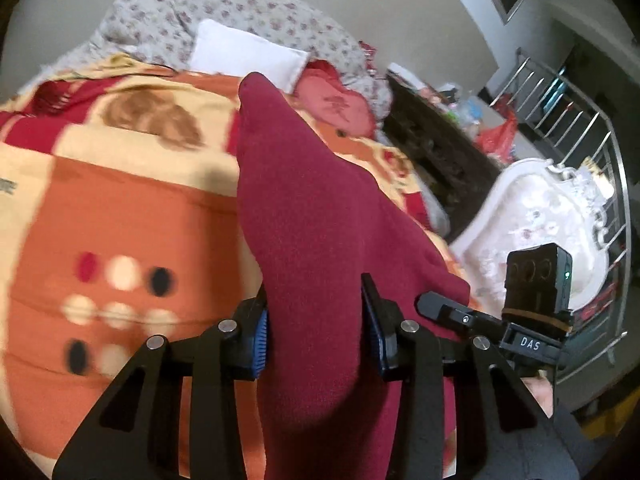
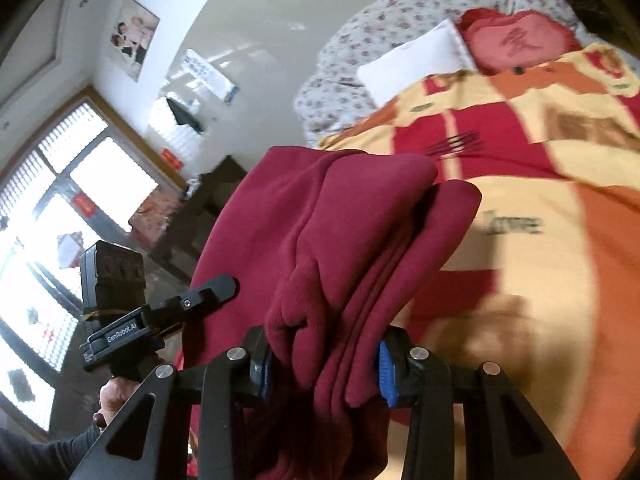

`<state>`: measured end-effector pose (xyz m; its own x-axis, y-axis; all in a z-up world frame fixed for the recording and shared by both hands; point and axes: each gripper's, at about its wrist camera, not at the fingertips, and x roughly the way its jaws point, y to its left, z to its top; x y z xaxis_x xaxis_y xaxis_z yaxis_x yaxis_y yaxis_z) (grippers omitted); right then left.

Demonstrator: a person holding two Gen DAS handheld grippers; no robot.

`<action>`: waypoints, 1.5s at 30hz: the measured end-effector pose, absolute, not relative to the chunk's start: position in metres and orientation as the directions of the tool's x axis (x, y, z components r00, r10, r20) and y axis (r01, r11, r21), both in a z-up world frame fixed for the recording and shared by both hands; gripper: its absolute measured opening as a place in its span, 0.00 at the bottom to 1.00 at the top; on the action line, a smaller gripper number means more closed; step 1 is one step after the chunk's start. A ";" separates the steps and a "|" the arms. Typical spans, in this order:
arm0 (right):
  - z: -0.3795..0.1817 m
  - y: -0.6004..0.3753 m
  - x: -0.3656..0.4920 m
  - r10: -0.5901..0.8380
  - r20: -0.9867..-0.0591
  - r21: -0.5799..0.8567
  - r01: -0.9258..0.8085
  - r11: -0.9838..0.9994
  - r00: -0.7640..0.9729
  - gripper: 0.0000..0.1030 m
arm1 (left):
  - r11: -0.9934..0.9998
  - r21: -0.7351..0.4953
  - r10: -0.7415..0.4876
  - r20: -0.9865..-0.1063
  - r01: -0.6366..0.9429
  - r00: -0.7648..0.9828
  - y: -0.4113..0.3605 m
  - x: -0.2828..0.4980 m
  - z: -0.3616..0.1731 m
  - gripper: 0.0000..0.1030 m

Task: Fold small clothes

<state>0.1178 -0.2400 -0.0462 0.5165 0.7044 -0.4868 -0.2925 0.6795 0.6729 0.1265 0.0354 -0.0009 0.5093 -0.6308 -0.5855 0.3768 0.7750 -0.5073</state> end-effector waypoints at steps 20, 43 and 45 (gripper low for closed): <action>-0.017 -0.176 0.066 0.518 -0.688 0.201 -0.552 0.809 0.509 0.41 | 0.784 -0.467 -0.620 -0.568 0.408 0.541 0.075 0.114 -0.019 0.44; -0.064 -0.144 0.078 0.451 -0.771 0.037 -0.675 0.737 0.450 0.39 | 0.850 -0.380 -0.526 -0.626 0.365 0.575 0.043 0.163 -0.028 0.43; -0.039 -0.147 0.092 0.450 -0.729 0.013 -0.647 0.762 0.516 0.39 | 0.853 -0.374 -0.521 -0.619 0.363 0.588 0.041 0.181 -0.015 0.43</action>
<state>0.0917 -0.1471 -0.0391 0.5160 0.4502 -0.7287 -0.6470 0.7624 0.0129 0.1807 0.0414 -0.0150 0.5877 -0.5214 -0.6187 0.3631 0.8533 -0.3742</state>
